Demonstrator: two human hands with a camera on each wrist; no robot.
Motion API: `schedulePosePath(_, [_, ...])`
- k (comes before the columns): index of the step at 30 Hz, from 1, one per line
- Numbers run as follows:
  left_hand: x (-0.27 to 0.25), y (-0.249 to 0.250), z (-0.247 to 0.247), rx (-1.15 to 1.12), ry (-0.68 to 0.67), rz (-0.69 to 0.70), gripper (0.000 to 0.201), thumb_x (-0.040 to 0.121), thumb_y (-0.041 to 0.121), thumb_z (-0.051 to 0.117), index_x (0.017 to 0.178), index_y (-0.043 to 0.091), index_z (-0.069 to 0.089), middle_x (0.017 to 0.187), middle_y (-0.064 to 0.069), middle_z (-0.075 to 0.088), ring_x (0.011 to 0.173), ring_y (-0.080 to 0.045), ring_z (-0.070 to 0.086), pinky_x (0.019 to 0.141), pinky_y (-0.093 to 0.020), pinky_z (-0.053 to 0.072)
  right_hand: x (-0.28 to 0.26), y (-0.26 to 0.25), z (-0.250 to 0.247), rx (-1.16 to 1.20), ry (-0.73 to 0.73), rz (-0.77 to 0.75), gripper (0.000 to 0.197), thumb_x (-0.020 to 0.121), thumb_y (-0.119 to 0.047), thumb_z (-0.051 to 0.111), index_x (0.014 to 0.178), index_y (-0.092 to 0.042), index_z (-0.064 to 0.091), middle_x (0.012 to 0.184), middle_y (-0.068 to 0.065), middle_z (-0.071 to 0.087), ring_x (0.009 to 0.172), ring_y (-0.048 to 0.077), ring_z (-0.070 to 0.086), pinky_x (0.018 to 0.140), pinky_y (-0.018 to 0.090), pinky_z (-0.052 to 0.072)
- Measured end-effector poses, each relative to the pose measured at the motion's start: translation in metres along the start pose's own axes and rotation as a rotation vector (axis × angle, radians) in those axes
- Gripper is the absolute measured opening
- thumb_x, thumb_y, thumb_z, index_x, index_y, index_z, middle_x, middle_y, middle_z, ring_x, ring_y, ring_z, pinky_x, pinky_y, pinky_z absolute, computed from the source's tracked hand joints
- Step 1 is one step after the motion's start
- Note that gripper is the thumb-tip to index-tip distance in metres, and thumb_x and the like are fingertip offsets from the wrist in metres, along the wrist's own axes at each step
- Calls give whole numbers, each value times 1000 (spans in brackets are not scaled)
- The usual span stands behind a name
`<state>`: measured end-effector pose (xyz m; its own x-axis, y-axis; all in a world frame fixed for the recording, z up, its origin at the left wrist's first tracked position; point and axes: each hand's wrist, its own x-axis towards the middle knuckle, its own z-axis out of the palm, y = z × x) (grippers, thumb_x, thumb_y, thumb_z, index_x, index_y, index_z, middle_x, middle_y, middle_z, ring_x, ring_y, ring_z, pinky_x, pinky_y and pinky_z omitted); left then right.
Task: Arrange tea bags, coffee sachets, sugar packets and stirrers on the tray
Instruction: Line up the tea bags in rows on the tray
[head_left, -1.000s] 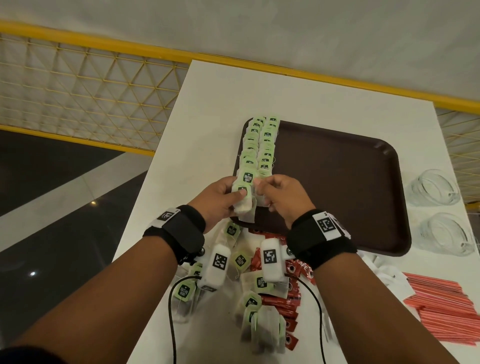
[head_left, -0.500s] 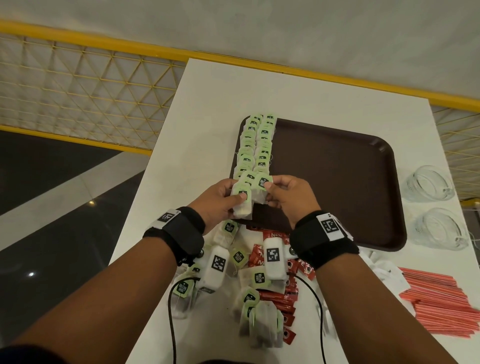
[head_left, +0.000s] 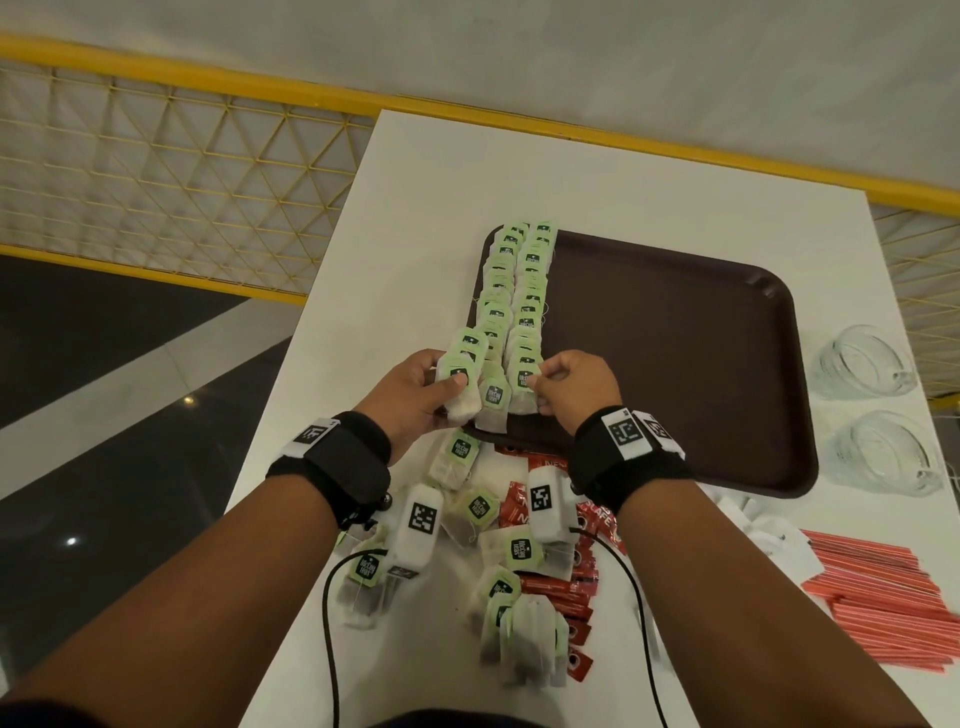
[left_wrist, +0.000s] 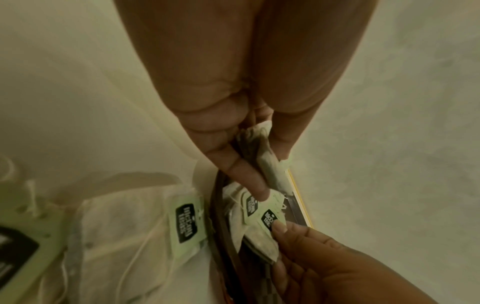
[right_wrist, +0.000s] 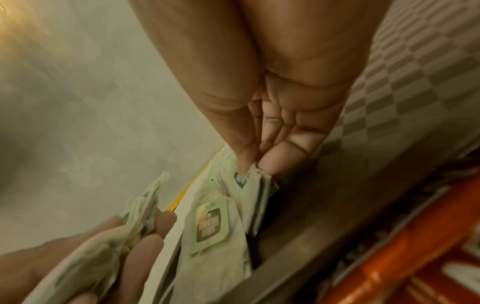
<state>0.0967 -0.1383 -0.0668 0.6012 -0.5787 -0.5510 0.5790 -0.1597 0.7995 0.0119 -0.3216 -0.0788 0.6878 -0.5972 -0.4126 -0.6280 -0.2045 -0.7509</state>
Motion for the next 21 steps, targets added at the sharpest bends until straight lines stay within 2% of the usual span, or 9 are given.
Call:
schedulePosePath(2, [-1,-1,0,11,1,4,32,98,7,53,130,4,48,125,-19,62,103,-30,64,73,-33,61,3,-1,2,-13,16,9,13,84,-18,75,85,-11,63,73,6,68,62,19,68,71,41,61])
schedulePosePath(7, [-1,-2,1,26,-8,10,32,98,8,54,129,4,48,124,-20,62,102,-29,64,74,-33,60,5,-3,3,-13,18,78,21,82,-24,77,87,-12,60,73,6,69,71,24,72,74,44,60])
schedulePosePath(11, [0,-4,2,18,-12,10,36,96,7,57,130,1,47,124,-24,63,104,-32,64,82,-39,58,-1,-3,-4,-118,78,21,25,83,-39,72,86,-18,59,83,4,68,79,22,68,79,44,57])
schedulePosePath(14, [0,-4,6,16,-43,15,31,96,6,56,127,4,50,114,-19,67,97,-27,67,77,-35,60,-10,-12,-10,-60,46,-54,25,88,-40,67,89,-15,65,86,4,68,79,20,66,76,40,56])
schedulePosePath(16, [-1,-3,9,21,-90,13,27,97,5,55,124,7,52,108,-11,68,92,-21,67,70,-29,60,-20,-23,-9,83,-71,-62,26,91,-36,65,92,-10,68,88,6,70,69,12,62,65,28,54])
schedulePosePath(18, [0,-5,12,47,-144,14,29,97,6,54,126,6,53,110,-12,67,96,-22,66,72,-30,59,-26,-29,-5,179,-134,-71,24,92,-28,65,97,-5,69,88,9,70,61,7,56,57,19,47])
schedulePosePath(21, [0,-6,15,79,-175,15,32,98,7,54,130,4,52,114,-13,66,101,-23,65,77,-32,58,-28,-30,-3,298,-125,-59,18,92,-16,65,98,1,68,83,8,66,57,7,54,51,15,45])
